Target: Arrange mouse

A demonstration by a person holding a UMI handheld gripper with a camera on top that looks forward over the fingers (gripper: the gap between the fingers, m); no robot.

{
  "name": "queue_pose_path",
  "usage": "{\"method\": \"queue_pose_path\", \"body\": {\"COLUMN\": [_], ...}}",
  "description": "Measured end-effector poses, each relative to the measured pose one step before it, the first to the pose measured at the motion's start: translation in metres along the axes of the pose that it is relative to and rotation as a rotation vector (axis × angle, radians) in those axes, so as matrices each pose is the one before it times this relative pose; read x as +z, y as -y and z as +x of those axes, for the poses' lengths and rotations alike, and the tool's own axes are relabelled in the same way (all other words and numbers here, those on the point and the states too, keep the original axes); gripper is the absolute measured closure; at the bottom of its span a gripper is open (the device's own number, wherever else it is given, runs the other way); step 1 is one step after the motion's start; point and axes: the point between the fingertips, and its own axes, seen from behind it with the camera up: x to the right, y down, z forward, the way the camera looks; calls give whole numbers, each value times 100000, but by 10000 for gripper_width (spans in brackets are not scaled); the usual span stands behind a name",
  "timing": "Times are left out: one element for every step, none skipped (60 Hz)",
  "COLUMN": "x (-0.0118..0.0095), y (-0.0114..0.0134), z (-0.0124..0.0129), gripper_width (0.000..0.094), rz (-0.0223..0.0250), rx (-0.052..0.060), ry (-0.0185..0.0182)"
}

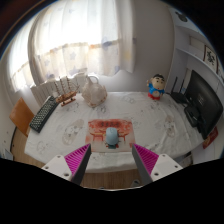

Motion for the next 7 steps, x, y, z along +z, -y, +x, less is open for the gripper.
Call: {"method": "queue_pose_path", "body": {"x": [4, 137, 11, 18, 19, 6, 6], "y": [-55, -55, -82, -103, -95, -96, -50], "z": [128, 138, 101, 28, -27, -72, -108], "gripper_width": [92, 91, 92, 93, 94, 91, 90], "rz": [35, 143, -89, -145, -175, -80, 24], "rx": [-177, -246, -274, -163, -46, 39, 102], "ry": [-586, -692, -422, -184, 56, 266, 347]}}
